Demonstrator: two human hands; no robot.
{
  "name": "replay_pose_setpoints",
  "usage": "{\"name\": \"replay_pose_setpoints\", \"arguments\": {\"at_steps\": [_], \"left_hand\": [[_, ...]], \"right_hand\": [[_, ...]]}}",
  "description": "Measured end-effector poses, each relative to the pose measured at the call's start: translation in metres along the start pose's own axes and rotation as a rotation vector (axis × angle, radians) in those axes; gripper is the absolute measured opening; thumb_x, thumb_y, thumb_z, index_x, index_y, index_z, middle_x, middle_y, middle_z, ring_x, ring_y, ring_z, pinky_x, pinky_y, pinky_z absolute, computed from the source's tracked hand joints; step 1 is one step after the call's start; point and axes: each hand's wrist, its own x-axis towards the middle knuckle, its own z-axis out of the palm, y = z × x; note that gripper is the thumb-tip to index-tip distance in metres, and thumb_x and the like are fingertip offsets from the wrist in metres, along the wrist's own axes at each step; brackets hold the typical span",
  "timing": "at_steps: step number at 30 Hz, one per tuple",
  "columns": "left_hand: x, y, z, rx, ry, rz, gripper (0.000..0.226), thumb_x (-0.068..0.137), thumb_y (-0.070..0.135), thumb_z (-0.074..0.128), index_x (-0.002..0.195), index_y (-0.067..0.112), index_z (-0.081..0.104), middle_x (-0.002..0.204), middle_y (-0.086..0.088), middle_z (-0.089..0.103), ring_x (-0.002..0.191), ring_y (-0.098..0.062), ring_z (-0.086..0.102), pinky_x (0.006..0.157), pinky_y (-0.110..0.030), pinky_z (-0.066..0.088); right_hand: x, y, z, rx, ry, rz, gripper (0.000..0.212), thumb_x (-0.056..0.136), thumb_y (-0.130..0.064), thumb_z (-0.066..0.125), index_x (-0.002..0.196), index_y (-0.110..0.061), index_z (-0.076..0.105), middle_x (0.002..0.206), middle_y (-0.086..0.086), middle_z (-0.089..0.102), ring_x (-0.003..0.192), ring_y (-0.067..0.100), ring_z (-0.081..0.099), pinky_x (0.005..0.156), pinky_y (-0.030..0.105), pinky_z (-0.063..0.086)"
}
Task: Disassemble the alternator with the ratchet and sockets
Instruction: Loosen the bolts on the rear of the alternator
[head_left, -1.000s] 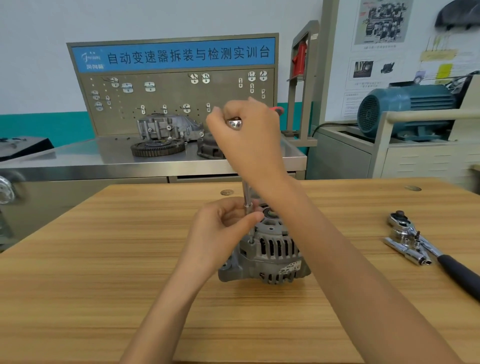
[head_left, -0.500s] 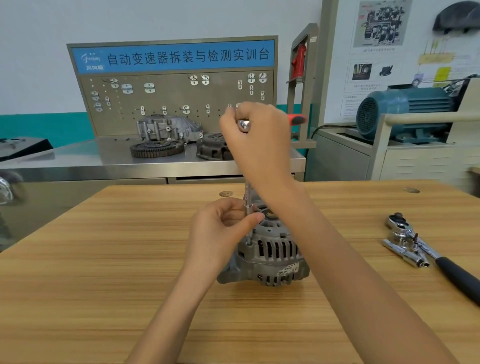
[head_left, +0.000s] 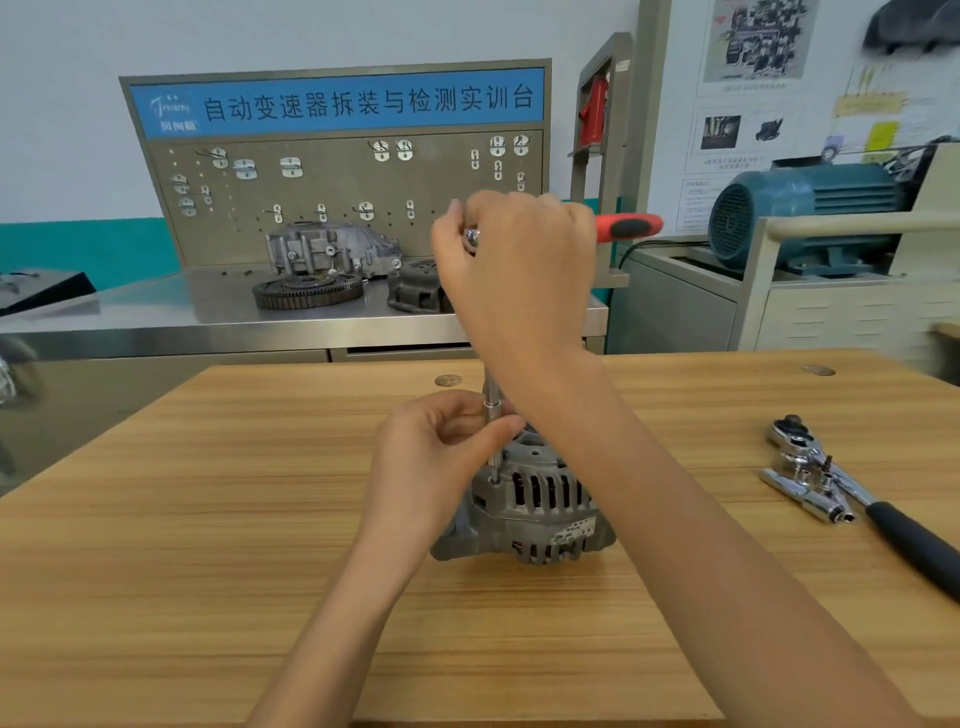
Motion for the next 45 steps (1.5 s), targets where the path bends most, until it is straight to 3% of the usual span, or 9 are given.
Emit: {"name": "replay_pose_setpoints", "arguments": {"at_steps": [10, 13, 16, 18, 22, 29, 33, 37, 45], "left_hand": [[-0.001, 0.005, -0.004, -0.023, -0.078, -0.009, 0.013, 0.084, 0.019, 0.07, 0.094, 0.027, 0.071, 0.084, 0.005, 0.076, 0.086, -0.005, 0.07, 0.079, -0.023, 0.056], [0.0, 0.003, -0.003, -0.015, -0.031, -0.019, 0.01, 0.081, 0.017, 0.074, 0.09, 0.019, 0.073, 0.076, 0.001, 0.075, 0.079, -0.01, 0.071, 0.077, -0.027, 0.056], [0.002, 0.0, -0.001, 0.009, 0.013, 0.005, 0.017, 0.076, 0.017, 0.072, 0.091, 0.009, 0.072, 0.059, 0.003, 0.065, 0.066, -0.014, 0.063, 0.077, -0.037, 0.055], [0.003, -0.001, -0.001, 0.024, 0.022, 0.022, 0.017, 0.075, 0.018, 0.071, 0.089, 0.008, 0.072, 0.056, 0.01, 0.059, 0.06, -0.006, 0.057, 0.068, -0.029, 0.053], [-0.001, 0.004, -0.003, -0.016, -0.06, 0.002, 0.017, 0.083, 0.015, 0.071, 0.1, 0.017, 0.072, 0.082, 0.006, 0.074, 0.078, 0.0, 0.068, 0.066, -0.008, 0.049], [-0.001, 0.006, -0.006, -0.027, -0.1, -0.025, 0.015, 0.086, 0.016, 0.068, 0.095, 0.028, 0.069, 0.091, 0.005, 0.075, 0.09, -0.004, 0.07, 0.088, -0.032, 0.056], [0.001, 0.002, -0.003, -0.026, -0.031, -0.049, 0.02, 0.082, 0.015, 0.072, 0.102, 0.013, 0.072, 0.087, -0.001, 0.076, 0.088, -0.011, 0.071, 0.089, -0.04, 0.055], [0.005, -0.002, 0.0, -0.005, 0.005, -0.037, 0.028, 0.082, 0.013, 0.071, 0.108, 0.003, 0.07, 0.082, -0.006, 0.074, 0.083, -0.016, 0.071, 0.085, -0.043, 0.057], [0.002, 0.004, -0.004, 0.019, -0.164, 0.006, 0.01, 0.087, 0.019, 0.068, 0.095, 0.026, 0.07, 0.086, -0.017, 0.073, 0.093, -0.025, 0.069, 0.089, -0.038, 0.055]], "right_hand": [[0.01, 0.011, -0.002, 1.147, -0.384, 0.238, 0.05, 0.094, -0.003, 0.048, 0.045, -0.011, 0.041, 0.048, 0.002, 0.038, 0.061, 0.018, 0.042, 0.074, 0.015, 0.044], [0.004, 0.003, 0.0, 0.891, -0.201, 0.162, 0.048, 0.092, -0.006, 0.05, 0.047, -0.013, 0.035, 0.048, -0.002, 0.027, 0.052, 0.01, 0.03, 0.057, 0.017, 0.032], [-0.002, -0.004, 0.0, 0.008, -0.06, 0.009, 0.032, 0.095, -0.025, 0.043, 0.064, -0.021, 0.049, 0.059, -0.006, 0.039, 0.065, 0.014, 0.038, 0.073, 0.028, 0.028], [-0.001, -0.005, -0.002, -0.062, -0.059, 0.014, 0.031, 0.096, -0.028, 0.041, 0.069, -0.02, 0.054, 0.064, -0.005, 0.044, 0.07, 0.017, 0.041, 0.078, 0.03, 0.028], [0.007, 0.002, -0.001, 0.541, -0.202, 0.066, 0.048, 0.092, -0.014, 0.053, 0.047, -0.019, 0.037, 0.045, -0.01, 0.031, 0.052, 0.009, 0.033, 0.065, 0.022, 0.03], [0.011, 0.004, 0.001, 1.234, -0.403, 0.32, 0.059, 0.093, -0.003, 0.049, 0.038, -0.023, 0.048, 0.044, -0.007, 0.046, 0.072, 0.022, 0.054, 0.078, 0.024, 0.049], [0.004, 0.001, 0.006, 0.831, -0.159, 0.247, 0.045, 0.092, -0.007, 0.051, 0.049, -0.007, 0.042, 0.047, 0.0, 0.033, 0.054, 0.012, 0.035, 0.06, 0.023, 0.035], [0.0, -0.003, 0.004, 0.011, 0.0, 0.063, 0.034, 0.095, -0.025, 0.045, 0.061, -0.018, 0.042, 0.056, -0.006, 0.039, 0.063, 0.016, 0.039, 0.076, 0.03, 0.031], [0.013, 0.008, 0.0, 1.161, -0.388, 0.298, 0.05, 0.094, -0.005, 0.047, 0.045, -0.014, 0.039, 0.048, 0.0, 0.039, 0.059, 0.015, 0.043, 0.073, 0.009, 0.047]]}}
